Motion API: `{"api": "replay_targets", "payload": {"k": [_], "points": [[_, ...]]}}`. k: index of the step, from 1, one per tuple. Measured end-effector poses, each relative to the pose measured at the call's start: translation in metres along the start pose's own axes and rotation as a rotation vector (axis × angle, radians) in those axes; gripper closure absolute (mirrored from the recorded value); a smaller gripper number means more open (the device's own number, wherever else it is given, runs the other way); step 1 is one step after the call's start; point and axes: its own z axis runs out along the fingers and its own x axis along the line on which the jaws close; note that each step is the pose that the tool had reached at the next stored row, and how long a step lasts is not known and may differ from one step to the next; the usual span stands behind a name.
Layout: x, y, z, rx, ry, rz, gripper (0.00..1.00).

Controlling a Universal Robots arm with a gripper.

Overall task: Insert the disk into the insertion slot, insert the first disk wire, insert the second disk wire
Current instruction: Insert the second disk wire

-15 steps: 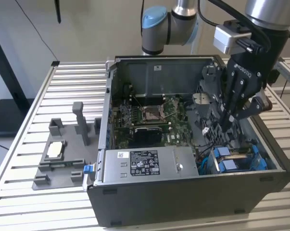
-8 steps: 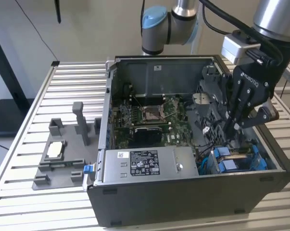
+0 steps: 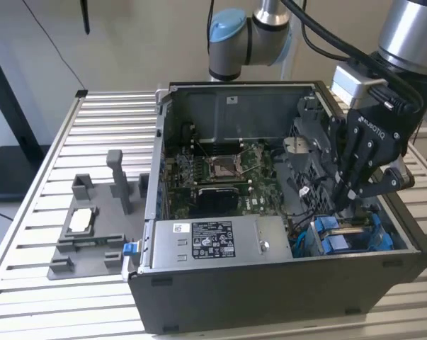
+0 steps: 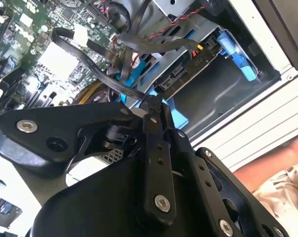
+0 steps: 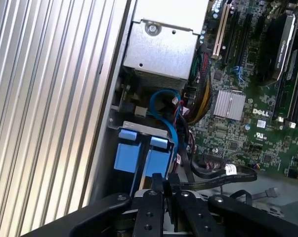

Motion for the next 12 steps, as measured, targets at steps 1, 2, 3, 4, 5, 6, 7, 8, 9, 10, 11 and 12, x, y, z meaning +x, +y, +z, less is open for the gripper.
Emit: {"api": "replay_targets", "payload": {"k": [1,2,3,4,5,6,7,8,9,10,11,12], "points": [[0.0007,-0.001,0.0002,-0.0012,-0.0003,0.0,0.84],[0.0009,-0.0016,0.0002,-0.002,-0.0006,0.0,0.84],[0.0009,-0.0016,0.0001,-0.002,-0.0005,0.0,0.84],[0.0009,-0.0016,0.0002,-0.002,-0.0006,0.0,0.84],[0.0009,-0.0016,0.0001,-0.002,-0.0006,0.0,0.84],[0.0009,-0.0017,0.0002,-0.0022,-0.0007,0.0,0.84],[0.0012,-0.0023,0.0002,-0.0031,-0.0008,0.0,0.84],[0.0019,-0.0034,0.0003,-0.006,-0.0015,0.0,0.84],[0.0026,-0.0043,0.0006,-0.0072,-0.0046,-0.001,0.84],[0.0033,-0.0049,0.0009,-0.0078,-0.0096,-0.001,0.84],[0.0039,-0.0053,0.0014,-0.0085,-0.0151,-0.002,0.84],[0.0044,-0.0054,0.0019,-0.0082,-0.0206,-0.002,0.84]]}}
